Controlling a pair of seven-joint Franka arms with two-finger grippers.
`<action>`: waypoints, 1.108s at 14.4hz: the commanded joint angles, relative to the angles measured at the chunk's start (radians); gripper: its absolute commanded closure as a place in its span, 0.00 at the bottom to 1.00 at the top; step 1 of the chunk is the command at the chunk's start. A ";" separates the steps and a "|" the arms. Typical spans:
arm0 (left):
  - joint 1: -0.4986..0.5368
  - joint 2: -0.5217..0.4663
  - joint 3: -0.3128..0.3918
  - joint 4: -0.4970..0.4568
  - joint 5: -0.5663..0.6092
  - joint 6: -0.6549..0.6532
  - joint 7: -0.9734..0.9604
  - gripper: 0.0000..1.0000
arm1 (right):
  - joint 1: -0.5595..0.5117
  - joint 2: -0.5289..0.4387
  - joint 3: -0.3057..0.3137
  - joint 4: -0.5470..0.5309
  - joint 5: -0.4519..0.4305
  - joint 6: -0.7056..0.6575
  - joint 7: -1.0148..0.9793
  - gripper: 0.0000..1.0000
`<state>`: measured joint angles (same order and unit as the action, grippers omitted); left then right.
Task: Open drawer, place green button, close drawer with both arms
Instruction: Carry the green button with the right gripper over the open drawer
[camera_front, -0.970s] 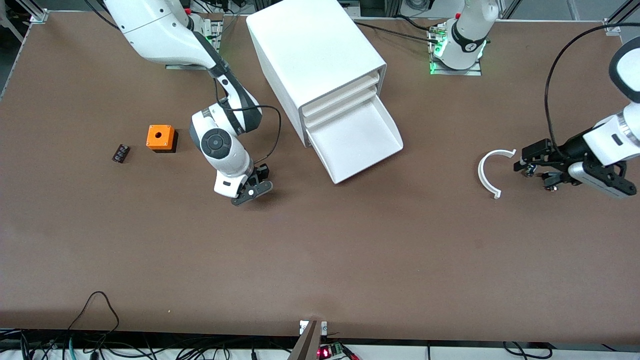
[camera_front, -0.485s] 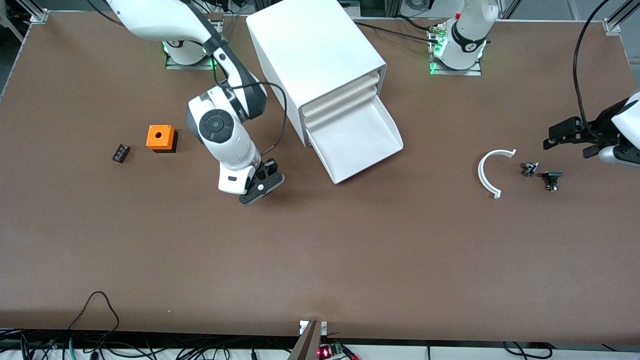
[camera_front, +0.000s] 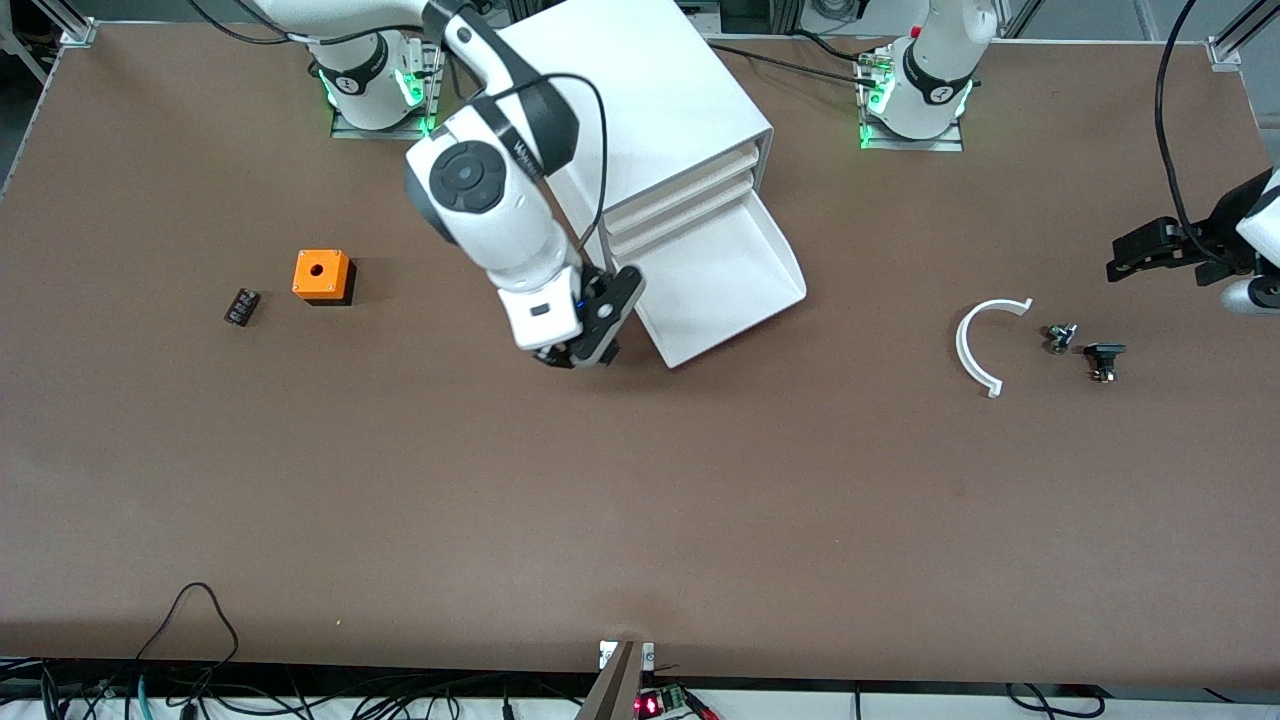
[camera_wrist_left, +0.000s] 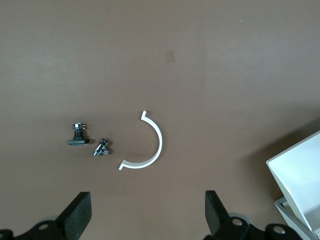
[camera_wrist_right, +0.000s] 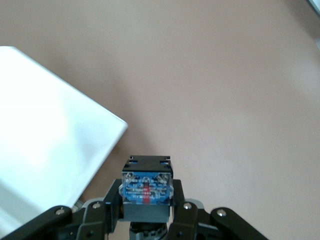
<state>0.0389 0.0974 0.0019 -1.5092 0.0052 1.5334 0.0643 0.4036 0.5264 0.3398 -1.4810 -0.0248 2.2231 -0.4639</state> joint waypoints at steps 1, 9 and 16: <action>-0.010 -0.053 -0.017 -0.018 0.041 -0.021 -0.030 0.00 | 0.007 0.038 0.051 0.070 0.019 -0.052 -0.169 0.66; -0.008 -0.220 -0.020 -0.230 0.025 0.019 -0.024 0.00 | 0.181 0.079 0.078 0.085 -0.098 -0.168 -0.360 0.66; 0.001 -0.213 -0.016 -0.229 0.007 0.033 -0.017 0.00 | 0.256 0.210 0.070 0.137 -0.165 -0.142 -0.354 0.66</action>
<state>0.0392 -0.0995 -0.0135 -1.7196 0.0088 1.5497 0.0477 0.6332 0.6987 0.4146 -1.3945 -0.1742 2.0955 -0.8043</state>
